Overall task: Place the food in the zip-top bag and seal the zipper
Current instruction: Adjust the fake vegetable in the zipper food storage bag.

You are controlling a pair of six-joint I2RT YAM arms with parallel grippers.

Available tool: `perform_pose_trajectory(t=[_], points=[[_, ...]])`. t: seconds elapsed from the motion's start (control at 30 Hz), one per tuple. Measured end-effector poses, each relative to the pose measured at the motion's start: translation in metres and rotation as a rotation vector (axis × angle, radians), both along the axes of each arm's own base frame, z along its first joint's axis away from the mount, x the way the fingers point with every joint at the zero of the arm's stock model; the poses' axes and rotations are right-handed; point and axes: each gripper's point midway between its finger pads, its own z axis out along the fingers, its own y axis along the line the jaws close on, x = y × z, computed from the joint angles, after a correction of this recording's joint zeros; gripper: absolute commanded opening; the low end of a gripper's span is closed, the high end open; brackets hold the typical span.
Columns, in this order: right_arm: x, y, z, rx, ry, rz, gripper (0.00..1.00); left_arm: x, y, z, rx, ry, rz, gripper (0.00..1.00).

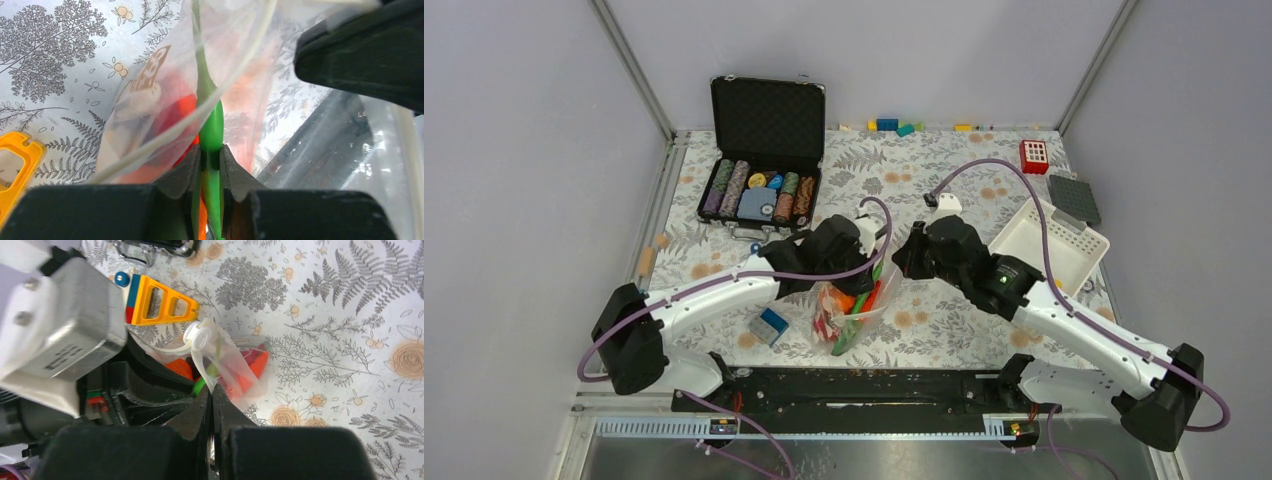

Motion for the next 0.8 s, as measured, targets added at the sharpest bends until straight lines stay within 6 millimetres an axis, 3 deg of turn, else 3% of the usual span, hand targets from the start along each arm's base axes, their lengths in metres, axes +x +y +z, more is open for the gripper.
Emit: perform_pose_trajectory(t=[0.23, 0.57, 0.6, 0.7, 0.8], points=[[-0.006, 0.008, 0.024, 0.045, -0.084, 0.095, 0.00, -0.005, -0.005, -0.001, -0.008, 0.012, -0.008, 0.00], [-0.012, 0.005, 0.034, 0.065, -0.152, 0.142, 0.00, -0.001, -0.013, -0.012, 0.034, 0.069, 0.022, 0.01], [-0.011, 0.005, 0.034, 0.066, -0.156, 0.142, 0.00, -0.002, -0.013, -0.011, 0.033, 0.072, 0.022, 0.07], [-0.011, 0.005, 0.035, 0.066, -0.160, 0.140, 0.00, -0.006, -0.015, -0.006, 0.023, 0.077, 0.008, 0.39], [-0.007, 0.005, 0.037, 0.071, -0.176, 0.124, 0.00, -0.015, -0.015, 0.007, 0.001, 0.065, -0.027, 0.56]])
